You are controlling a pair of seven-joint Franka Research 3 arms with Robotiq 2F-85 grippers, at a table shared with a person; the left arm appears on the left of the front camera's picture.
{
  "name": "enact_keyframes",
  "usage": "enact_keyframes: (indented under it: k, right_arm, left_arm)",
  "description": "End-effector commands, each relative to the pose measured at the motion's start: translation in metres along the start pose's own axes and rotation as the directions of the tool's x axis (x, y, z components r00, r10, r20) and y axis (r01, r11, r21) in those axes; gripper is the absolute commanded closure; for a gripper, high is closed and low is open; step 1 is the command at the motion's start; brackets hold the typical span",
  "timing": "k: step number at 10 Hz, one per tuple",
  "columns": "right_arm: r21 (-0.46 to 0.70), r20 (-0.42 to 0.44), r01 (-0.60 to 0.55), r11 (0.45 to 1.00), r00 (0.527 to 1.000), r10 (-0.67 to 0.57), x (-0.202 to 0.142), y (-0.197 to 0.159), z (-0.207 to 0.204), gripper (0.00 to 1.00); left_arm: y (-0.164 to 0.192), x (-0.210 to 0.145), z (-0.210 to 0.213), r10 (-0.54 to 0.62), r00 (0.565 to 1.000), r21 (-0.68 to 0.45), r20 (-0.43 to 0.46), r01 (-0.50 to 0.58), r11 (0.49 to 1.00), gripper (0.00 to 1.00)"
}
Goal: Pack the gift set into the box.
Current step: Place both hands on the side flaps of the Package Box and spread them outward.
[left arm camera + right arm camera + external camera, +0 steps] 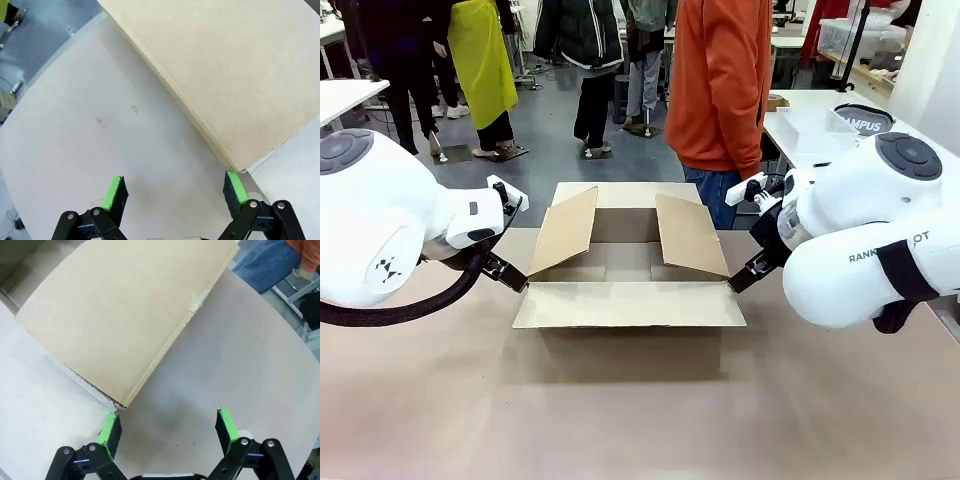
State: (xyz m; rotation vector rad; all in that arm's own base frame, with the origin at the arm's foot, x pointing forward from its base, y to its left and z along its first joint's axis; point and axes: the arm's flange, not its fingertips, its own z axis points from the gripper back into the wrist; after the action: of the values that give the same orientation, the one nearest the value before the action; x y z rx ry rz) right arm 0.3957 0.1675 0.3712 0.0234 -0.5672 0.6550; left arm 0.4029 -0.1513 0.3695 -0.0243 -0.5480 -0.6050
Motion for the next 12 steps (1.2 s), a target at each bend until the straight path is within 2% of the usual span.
enact_keyframes:
  k: [1,12]
  right_arm:
    - [0.000,0.000,0.000,1.000,1.000,0.000,0.0000,0.0000,0.0000,0.00]
    - [0.000,0.000,0.000,1.000,1.000,0.000,0.0000,0.0000,0.0000,0.00]
  left_arm:
    - [0.0000,0.0005,0.0004,0.000,1.000,0.001,0.003,0.000,1.000,0.00]
    - [0.0000,0.0005,0.0004,0.000,1.000,0.001,0.003,0.000,1.000,0.00]
